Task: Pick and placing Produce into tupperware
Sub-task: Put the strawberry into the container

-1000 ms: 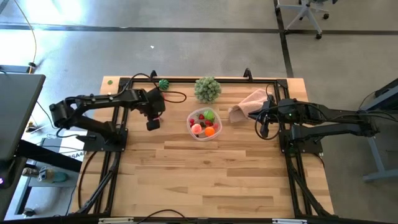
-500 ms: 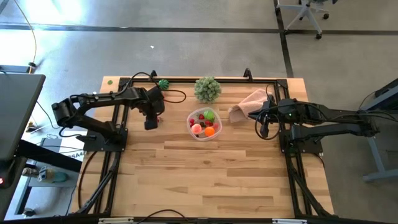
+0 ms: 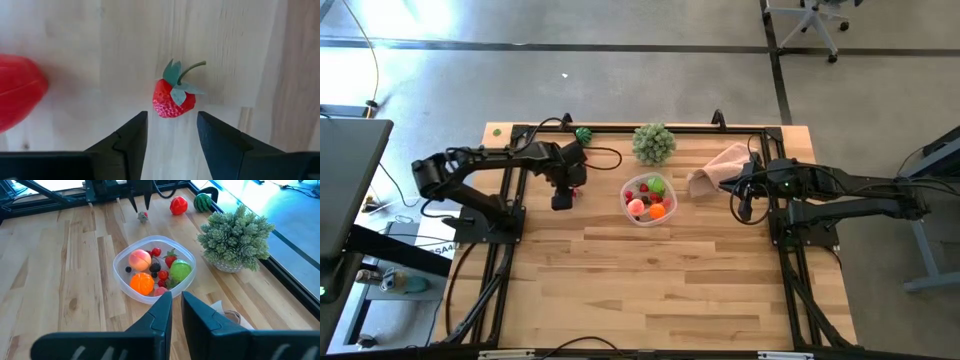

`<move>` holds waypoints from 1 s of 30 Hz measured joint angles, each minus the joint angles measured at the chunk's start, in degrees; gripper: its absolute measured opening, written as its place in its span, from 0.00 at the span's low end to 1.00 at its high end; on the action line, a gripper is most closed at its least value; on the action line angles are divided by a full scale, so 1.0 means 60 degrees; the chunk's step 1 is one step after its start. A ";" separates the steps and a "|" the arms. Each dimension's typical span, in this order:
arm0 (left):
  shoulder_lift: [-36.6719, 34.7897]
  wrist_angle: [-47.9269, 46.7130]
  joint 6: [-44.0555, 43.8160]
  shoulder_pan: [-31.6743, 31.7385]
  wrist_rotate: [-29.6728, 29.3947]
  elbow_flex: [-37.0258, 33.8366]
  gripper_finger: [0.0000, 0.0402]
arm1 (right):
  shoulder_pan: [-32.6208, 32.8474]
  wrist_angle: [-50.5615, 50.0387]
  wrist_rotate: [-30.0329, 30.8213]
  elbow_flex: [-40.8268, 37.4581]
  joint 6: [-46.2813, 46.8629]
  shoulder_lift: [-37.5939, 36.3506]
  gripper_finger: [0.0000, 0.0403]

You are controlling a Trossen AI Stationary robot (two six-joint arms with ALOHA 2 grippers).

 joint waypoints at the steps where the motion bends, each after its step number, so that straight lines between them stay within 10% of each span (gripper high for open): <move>1: 0.0114 0.0022 0.0025 0.0000 0.0007 0.0000 0.41 | -0.0002 0.0000 0.0000 0.0002 -0.0001 -0.0001 0.07; 30: 0.1258 0.0992 0.0759 0.0000 0.0415 -0.0004 0.56 | 0.0000 0.0000 0.0000 0.0000 0.0001 -0.0004 0.07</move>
